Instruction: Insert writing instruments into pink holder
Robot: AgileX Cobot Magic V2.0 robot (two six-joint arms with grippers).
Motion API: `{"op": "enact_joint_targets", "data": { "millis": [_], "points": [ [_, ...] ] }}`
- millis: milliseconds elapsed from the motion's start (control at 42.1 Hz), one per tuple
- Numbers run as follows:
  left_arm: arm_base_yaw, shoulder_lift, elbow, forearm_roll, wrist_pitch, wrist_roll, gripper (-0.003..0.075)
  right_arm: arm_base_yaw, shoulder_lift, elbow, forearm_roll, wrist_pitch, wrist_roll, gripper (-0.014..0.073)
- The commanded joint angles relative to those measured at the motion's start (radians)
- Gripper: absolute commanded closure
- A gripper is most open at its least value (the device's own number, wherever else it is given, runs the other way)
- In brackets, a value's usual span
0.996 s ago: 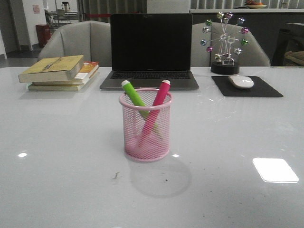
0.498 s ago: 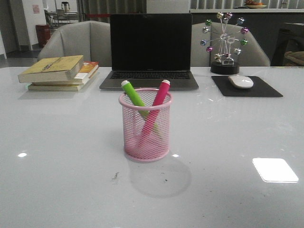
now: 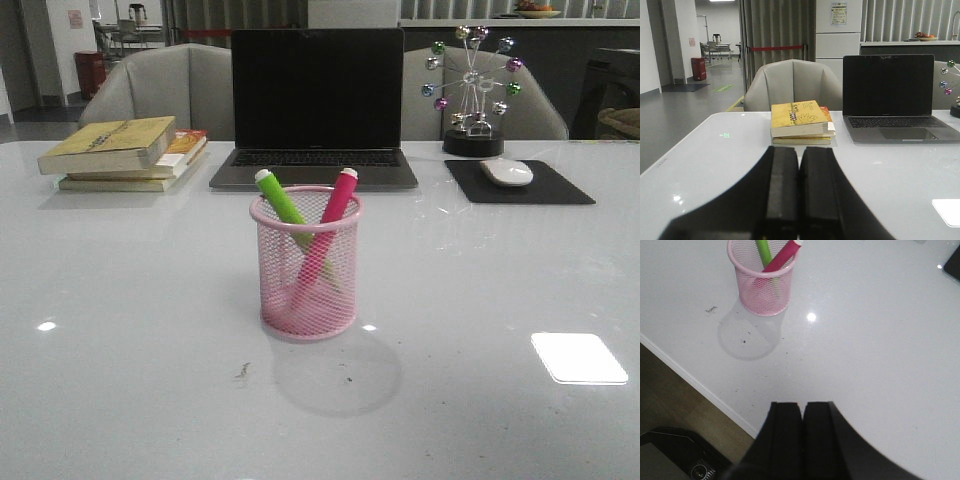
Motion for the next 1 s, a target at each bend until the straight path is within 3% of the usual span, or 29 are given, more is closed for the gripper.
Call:
{"op": "enact_joint_targets", "data": {
  "millis": [0,617,759,973],
  "points": [
    [0.001,-0.021,-0.002,-0.009,-0.092,0.000,0.0620,-0.003,-0.007,-0.027,-0.004,-0.060,-0.006,0.0536],
    [0.001,-0.018,-0.002,-0.007,-0.092,-0.015,0.0620,-0.003,-0.007,-0.027,-0.004,-0.060,-0.006,0.0536],
    [0.001,-0.018,0.000,0.071,-0.093,-0.121,0.0620,-0.003,-0.007,-0.027,-0.004,-0.060,-0.006,0.0536],
    [0.001,-0.018,0.000,0.069,-0.093,-0.121,0.0620,-0.003,-0.007,-0.027,-0.004,-0.060,-0.006,0.0536]
  ]
}}
